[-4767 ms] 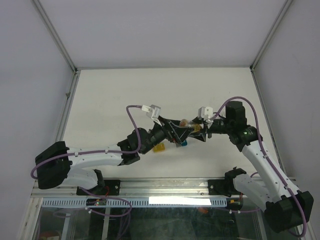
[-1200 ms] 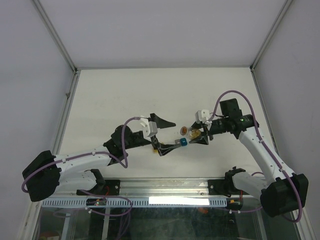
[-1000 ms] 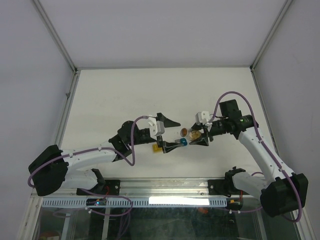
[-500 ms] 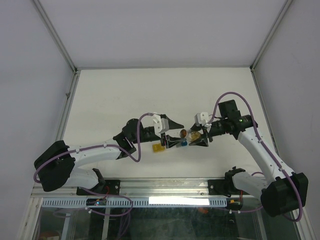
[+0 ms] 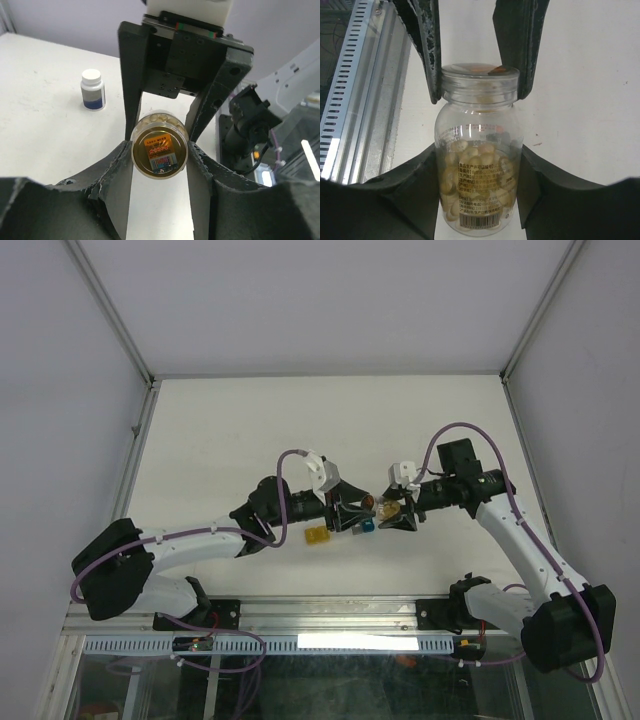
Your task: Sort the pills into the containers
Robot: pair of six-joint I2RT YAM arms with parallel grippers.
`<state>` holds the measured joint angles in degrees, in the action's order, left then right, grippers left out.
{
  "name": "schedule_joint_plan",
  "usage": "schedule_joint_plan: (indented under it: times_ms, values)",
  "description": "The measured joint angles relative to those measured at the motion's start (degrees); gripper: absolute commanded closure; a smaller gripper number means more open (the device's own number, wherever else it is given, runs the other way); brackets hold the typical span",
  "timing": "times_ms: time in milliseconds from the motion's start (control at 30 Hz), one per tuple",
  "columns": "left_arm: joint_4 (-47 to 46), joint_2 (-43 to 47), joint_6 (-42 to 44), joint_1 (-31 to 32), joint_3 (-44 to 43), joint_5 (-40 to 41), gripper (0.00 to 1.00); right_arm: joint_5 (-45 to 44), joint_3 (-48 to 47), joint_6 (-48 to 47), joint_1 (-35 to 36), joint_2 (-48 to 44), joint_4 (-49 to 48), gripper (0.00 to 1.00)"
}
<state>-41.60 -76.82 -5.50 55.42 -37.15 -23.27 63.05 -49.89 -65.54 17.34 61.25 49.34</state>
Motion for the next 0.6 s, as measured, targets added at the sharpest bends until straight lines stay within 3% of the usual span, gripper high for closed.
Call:
schedule_joint_plan:
  times_ms: [333, 367, 400, 433, 533, 600]
  values:
    - [4.0, 0.9, -19.4, 7.6, 0.2, 27.4, 1.0, -3.1, 0.0, 5.2, -0.1, 1.4, -3.3, 1.0]
    - [4.5, 0.9, -20.4, 7.9, 0.1, 28.9, 0.93, -3.1, 0.0, 5.4, -0.1, 1.5, -3.5, 1.0]
    - [4.9, 0.9, -21.2, 8.0, 0.0, 29.9, 0.83, -3.2, 0.0, 5.7, -0.1, 1.6, -3.7, 1.0]
    - [5.1, 0.9, -21.7, 8.0, -0.1, 30.4, 0.65, -3.3, 0.0, 5.8, -0.1, 1.7, -3.9, 1.0]
    - [5.3, 1.0, -22.4, 8.0, -0.2, 30.8, 0.35, -3.2, 0.0, 6.2, -0.3, 1.7, -4.3, 1.0]
    - [5.3, 1.2, -22.4, 8.0, -0.2, 30.6, 0.23, -2.8, 0.0, 6.5, -0.3, 1.7, -4.3, 1.0]
